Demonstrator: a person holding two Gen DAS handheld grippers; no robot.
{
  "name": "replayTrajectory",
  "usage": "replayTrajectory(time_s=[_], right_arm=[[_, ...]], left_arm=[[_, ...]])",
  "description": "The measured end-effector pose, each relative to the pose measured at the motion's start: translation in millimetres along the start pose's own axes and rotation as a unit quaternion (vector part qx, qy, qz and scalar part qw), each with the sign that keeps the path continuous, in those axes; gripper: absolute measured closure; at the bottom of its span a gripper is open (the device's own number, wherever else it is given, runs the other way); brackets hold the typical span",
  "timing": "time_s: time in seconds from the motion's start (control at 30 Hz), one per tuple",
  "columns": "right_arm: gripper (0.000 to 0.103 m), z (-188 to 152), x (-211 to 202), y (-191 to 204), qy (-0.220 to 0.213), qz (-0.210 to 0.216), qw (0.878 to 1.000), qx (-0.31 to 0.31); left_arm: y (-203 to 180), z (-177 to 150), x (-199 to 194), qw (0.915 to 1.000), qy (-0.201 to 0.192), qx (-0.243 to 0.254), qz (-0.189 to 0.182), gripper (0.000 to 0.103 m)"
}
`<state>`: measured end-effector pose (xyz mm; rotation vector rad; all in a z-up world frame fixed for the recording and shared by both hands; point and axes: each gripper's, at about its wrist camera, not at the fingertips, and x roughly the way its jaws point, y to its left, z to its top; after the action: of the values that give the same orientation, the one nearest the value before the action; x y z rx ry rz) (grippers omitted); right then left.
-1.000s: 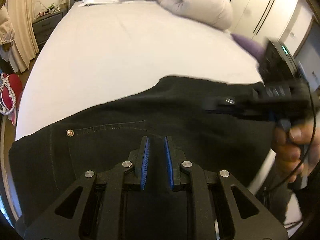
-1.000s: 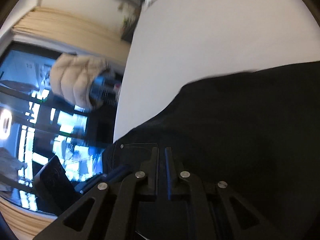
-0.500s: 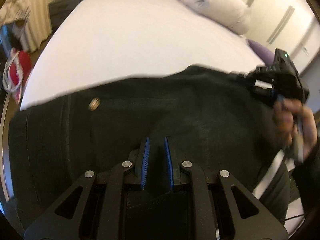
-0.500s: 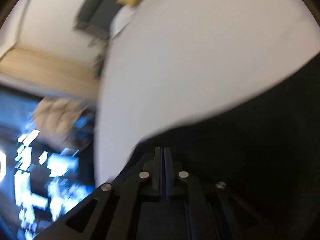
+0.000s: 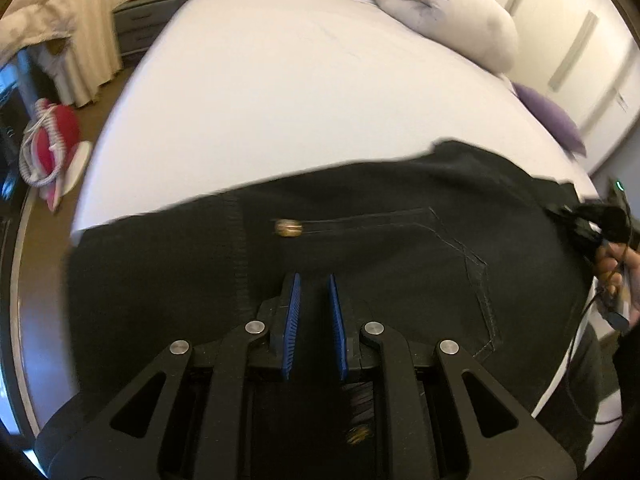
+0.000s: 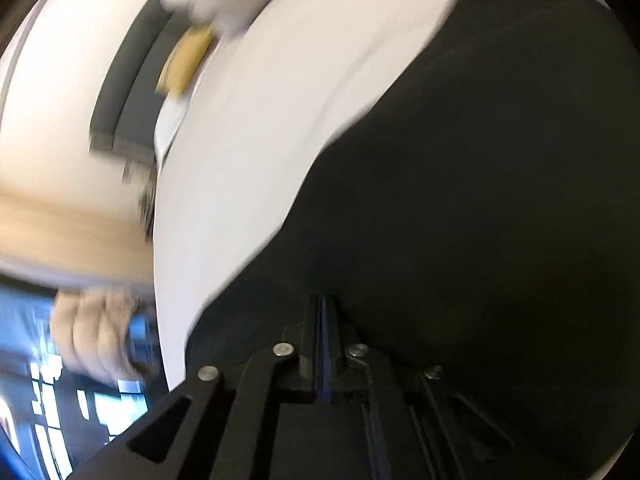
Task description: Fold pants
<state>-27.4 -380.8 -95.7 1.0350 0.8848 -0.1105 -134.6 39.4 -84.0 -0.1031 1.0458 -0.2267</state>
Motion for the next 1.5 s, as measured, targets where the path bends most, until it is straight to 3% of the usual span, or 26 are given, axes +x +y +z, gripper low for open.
replayTrajectory(time_s=[0.07, 0.13, 0.2, 0.27, 0.3, 0.37, 0.4, 0.5, 0.6, 0.7, 0.77, 0.83, 0.9, 0.97, 1.03, 1.17, 1.3, 1.5], right_arm=[[0.095, -17, 0, 17, 0.032, 0.077, 0.996, -0.019], [0.095, -41, 11, 31, 0.086, 0.127, 0.987, -0.044], [0.093, -70, 35, 46, 0.139, 0.143, 0.978, -0.064], [0.093, -83, 49, 37, 0.155, 0.130, 0.977, -0.067], [0.093, -85, 48, 26, 0.149, 0.114, 0.981, -0.057], [0.103, -59, 41, -6, 0.115, 0.112, 0.987, -0.011], [0.103, -46, 33, -19, 0.092, 0.104, 0.990, -0.001], [0.103, 2, -7, -75, 0.010, 0.081, 0.996, 0.020], [0.103, 58, -60, -129, -0.070, 0.048, 0.994, 0.065], [0.103, 94, -123, -172, -0.157, -0.039, 0.984, 0.080], [0.074, 104, -165, -173, -0.197, -0.118, 0.971, 0.065], [0.065, 96, -197, -162, -0.222, -0.095, 0.970, 0.039], [0.056, 69, -222, -148, -0.219, -0.065, 0.974, 0.001], [0.051, 42, -237, -156, -0.215, -0.037, 0.976, 0.001], [0.051, 8, -229, -155, -0.197, 0.004, 0.980, 0.028], [0.050, -39, -210, -206, -0.162, 0.042, 0.981, 0.097], [0.051, -41, -168, -202, -0.141, 0.050, 0.978, 0.148], [0.046, -1, -173, -223, -0.141, 0.083, 0.969, 0.183]], left_arm=[[2, 8, -13, 0.9998, -0.010, -0.003, 0.014, 0.088], [-6, 18, -20, 0.9997, -0.024, 0.003, -0.008, 0.088], [-31, 27, -13, 0.9992, -0.018, 0.029, -0.022, 0.088], [-57, 31, 6, 0.9981, -0.003, 0.054, -0.030, 0.088], [-69, 32, 17, 0.9974, 0.007, 0.065, -0.032, 0.088], [-78, 30, 45, 0.9960, 0.041, 0.075, -0.026, 0.088], [-79, 26, 54, 0.9957, 0.050, 0.076, -0.020, 0.088], [-71, 23, 62, 0.9966, 0.043, 0.055, -0.044, 0.088], [-66, 23, 63, 0.9962, 0.046, 0.055, -0.049, 0.088], [-69, 20, 65, 0.9964, 0.042, 0.061, -0.041, 0.088], [-76, 16, 66, 0.9965, 0.042, 0.064, -0.036, 0.088], [-88, 16, 66, 0.9966, 0.042, 0.064, -0.028, 0.088], [-94, 17, 57, 0.9970, 0.040, 0.064, -0.012, 0.088], [-108, 17, 48, 0.9968, 0.031, 0.069, -0.026, 0.088], [-124, 14, 38, 0.9955, 0.023, 0.083, -0.039, 0.088], [-153, 6, 41, 0.9914, 0.037, 0.109, -0.063, 0.088], [-159, 0, 53, 0.9904, 0.057, 0.105, -0.069, 0.088], [-152, -6, 69, 0.9909, 0.074, 0.082, -0.076, 0.088]])
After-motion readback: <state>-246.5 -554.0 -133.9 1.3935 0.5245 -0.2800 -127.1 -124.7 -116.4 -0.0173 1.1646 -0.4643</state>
